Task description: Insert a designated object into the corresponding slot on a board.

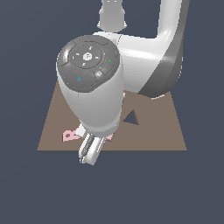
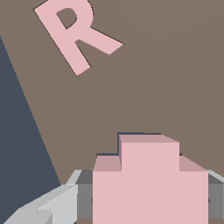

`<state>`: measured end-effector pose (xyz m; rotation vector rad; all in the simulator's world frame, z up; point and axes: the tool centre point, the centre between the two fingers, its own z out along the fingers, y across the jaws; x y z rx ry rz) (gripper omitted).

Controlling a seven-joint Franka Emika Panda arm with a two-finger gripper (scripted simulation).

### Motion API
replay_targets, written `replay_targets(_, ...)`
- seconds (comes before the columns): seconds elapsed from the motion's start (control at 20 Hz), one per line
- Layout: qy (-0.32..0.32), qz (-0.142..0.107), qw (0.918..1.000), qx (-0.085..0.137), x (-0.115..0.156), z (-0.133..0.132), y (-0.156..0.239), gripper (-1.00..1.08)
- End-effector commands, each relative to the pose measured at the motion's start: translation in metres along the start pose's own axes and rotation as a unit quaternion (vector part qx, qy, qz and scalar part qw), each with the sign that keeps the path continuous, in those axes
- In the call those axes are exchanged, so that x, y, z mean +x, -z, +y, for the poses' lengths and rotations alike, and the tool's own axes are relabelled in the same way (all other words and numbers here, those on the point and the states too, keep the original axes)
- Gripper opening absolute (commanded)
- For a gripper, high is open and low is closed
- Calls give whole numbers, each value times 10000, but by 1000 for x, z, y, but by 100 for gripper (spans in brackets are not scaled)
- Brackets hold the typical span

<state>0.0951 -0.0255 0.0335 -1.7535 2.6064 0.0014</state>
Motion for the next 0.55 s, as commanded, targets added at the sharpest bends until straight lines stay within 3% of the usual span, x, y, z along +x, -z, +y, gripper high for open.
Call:
replay_targets(0.0, -7, -1, 10000, 1, 0, 0, -3, -100)
replay_targets(0.05, -7, -1, 10000, 1, 0, 0, -3, 100)
replay_targets(0.5, -7, -1, 10000, 1, 0, 0, -3, 100)
